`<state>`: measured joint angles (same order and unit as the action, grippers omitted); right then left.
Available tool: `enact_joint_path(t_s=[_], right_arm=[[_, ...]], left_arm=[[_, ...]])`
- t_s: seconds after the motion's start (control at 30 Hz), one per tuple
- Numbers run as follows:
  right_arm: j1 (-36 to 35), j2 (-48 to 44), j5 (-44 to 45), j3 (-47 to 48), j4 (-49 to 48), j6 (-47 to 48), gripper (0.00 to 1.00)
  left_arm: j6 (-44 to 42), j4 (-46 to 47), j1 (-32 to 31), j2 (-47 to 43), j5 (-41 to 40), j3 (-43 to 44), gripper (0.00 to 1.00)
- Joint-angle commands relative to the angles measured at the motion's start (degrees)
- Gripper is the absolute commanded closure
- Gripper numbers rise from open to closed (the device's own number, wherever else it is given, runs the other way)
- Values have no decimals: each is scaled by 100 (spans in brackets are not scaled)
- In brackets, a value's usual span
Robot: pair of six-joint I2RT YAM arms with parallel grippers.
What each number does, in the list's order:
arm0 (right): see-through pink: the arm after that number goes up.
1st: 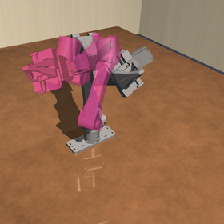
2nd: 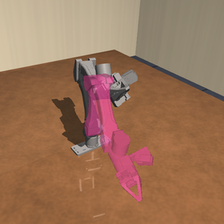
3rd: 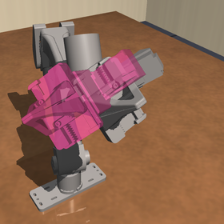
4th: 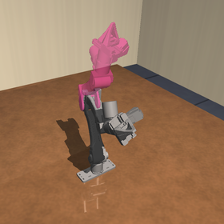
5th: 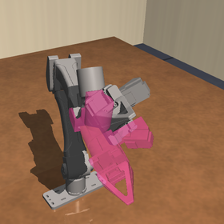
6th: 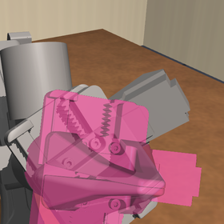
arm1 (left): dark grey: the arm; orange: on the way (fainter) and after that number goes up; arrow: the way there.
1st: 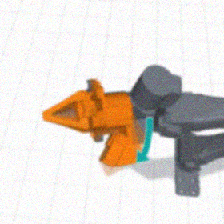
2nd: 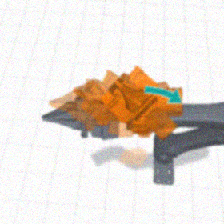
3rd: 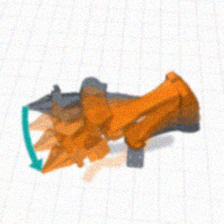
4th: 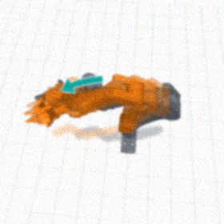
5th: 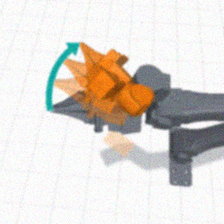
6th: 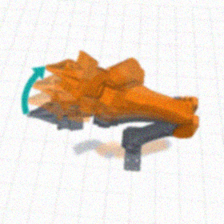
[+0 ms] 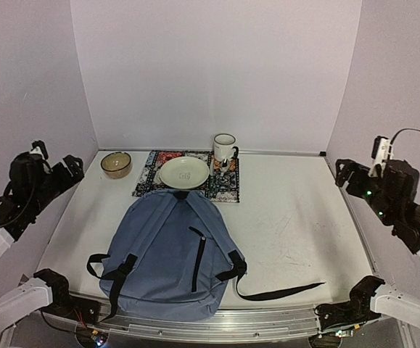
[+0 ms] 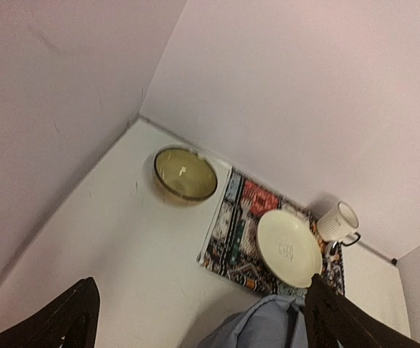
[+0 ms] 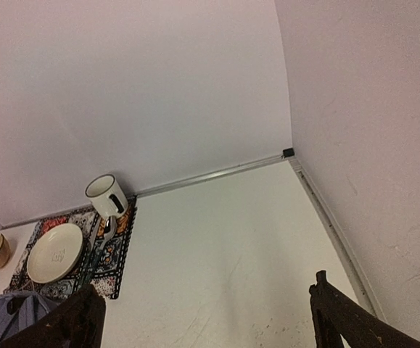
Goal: Pack the student bag
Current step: Reset both arms
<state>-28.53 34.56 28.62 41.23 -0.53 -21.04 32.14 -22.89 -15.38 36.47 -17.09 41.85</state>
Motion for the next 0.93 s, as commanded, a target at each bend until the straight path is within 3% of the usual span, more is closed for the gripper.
enact_joint_path(t_s=[0.0,0.17,0.37,0.9], right_arm=[[-1,-749,446,-25,441,489,2],[-1,-1068,516,-140,542,529,2],[1,-1178,649,-334,541,427,2],[3,-1258,758,-530,423,449,2]], left_arm=[[-843,-101,23,-1073,-666,515,1],[-1146,-37,22,-1790,-1109,161,0],[-1102,178,22,-2322,-921,-422,0],[-1122,231,18,-2364,-563,-475,1]])
